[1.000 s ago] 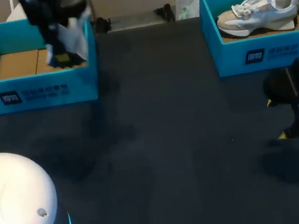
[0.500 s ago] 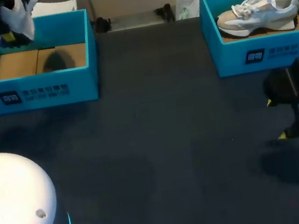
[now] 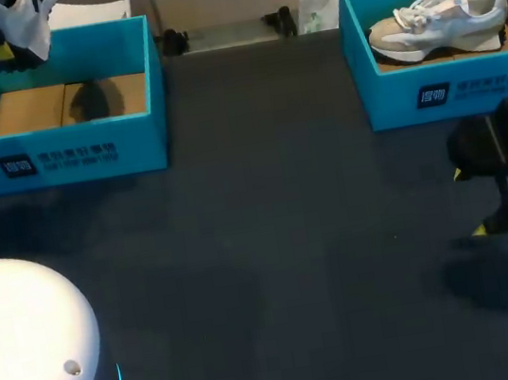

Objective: Take the shoe out of the shoebox, open the shoe tongue, remove and reinsert the insole, then place the shoe into the shoebox

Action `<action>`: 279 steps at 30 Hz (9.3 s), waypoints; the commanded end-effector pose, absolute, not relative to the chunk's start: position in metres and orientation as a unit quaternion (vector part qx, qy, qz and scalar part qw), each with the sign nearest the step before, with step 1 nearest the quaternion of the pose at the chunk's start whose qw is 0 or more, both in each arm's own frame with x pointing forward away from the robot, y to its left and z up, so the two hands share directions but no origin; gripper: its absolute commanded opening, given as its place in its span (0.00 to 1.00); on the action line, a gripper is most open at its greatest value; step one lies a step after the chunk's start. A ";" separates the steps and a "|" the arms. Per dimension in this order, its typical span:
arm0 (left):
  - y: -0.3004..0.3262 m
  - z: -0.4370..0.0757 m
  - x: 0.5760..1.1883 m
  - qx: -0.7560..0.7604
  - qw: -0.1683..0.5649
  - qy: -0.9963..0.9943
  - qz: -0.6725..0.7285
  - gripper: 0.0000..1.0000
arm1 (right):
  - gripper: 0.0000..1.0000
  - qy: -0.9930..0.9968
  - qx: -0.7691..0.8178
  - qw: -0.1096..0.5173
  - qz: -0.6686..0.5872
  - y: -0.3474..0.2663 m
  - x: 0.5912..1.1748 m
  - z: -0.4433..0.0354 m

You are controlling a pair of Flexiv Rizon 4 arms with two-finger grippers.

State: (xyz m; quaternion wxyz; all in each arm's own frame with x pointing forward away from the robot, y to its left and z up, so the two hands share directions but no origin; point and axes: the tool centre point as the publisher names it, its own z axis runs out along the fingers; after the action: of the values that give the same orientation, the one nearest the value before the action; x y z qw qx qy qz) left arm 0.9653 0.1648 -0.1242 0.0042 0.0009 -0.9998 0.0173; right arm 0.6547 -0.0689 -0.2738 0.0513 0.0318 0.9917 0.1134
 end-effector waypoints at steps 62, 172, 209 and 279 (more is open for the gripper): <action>0.334 -0.161 1.098 -0.590 -0.070 -0.801 -0.071 0.00 | 1.00 0.992 0.032 0.052 0.113 -0.069 0.653 -0.274; 0.315 -0.333 1.051 -0.646 0.054 -0.756 -0.086 0.00 | 1.00 0.992 0.032 0.052 0.113 -0.069 0.653 -0.274; 0.300 -0.383 1.036 -0.667 0.068 -0.738 -0.072 0.00 | 1.00 0.992 0.032 0.052 0.113 -0.069 0.653 -0.274; 0.288 -0.231 0.994 -0.671 -0.001 -0.741 -0.016 1.00 | 1.00 0.981 0.168 0.067 0.075 -0.071 0.712 -0.229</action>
State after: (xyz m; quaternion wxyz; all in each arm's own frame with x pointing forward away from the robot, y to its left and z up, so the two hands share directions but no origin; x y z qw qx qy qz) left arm 0.9958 0.2879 -0.2317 -0.0005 -0.6712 -0.7412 -0.0138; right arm 0.6836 -0.0759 -0.2538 0.0887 0.0884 0.9853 0.1165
